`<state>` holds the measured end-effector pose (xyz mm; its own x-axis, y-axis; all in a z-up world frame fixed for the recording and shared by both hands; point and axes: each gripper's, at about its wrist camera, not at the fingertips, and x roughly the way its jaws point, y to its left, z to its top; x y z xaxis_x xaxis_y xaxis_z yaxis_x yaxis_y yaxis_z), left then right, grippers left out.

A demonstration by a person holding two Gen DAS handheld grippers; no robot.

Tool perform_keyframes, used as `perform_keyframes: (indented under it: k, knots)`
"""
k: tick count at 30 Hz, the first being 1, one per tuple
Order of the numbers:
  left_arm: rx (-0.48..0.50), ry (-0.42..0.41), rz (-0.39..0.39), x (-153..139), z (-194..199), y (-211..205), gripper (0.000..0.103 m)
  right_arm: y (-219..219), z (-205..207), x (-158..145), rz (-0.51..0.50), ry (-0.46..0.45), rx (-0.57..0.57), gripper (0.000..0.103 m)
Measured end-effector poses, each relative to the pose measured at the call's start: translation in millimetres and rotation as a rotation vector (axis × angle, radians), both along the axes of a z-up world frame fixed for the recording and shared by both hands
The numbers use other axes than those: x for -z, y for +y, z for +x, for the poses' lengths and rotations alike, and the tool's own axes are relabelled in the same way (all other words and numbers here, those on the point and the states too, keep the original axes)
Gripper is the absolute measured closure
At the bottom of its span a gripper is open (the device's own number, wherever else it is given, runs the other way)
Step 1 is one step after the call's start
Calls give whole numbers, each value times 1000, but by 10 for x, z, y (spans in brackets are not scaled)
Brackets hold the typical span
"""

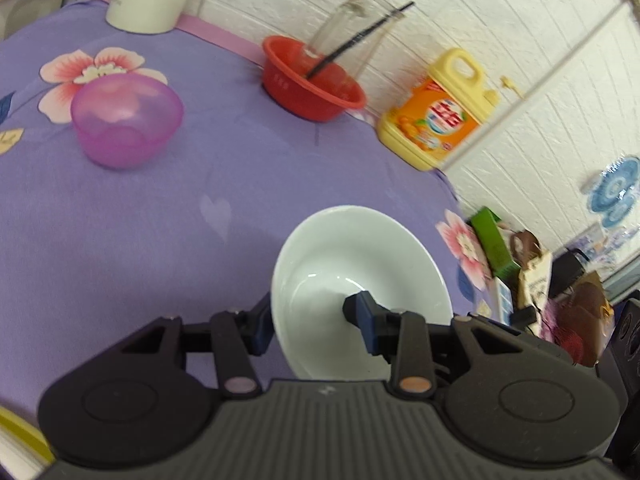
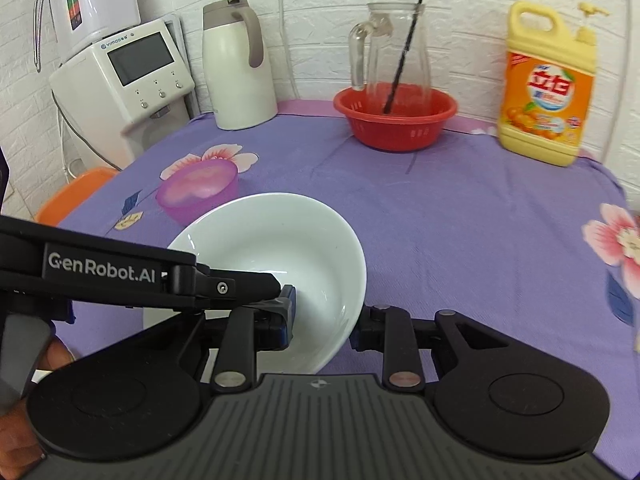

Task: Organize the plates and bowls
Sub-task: 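Lift the white bowl with both grippers and lower it into the steel bowl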

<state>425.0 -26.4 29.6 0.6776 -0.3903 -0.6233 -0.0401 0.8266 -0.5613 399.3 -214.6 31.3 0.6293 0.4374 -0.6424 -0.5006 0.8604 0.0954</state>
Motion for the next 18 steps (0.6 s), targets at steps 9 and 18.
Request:
perform_keyframes:
  k: [9, 18]
  knots:
    - [99, -12, 16, -125, -903, -238, 68, -209, -967, -75, -22, -9, 92, 55]
    - [158, 7, 43, 60, -1483, -367, 68, -297, -1566, 118, -16, 15, 135, 55]
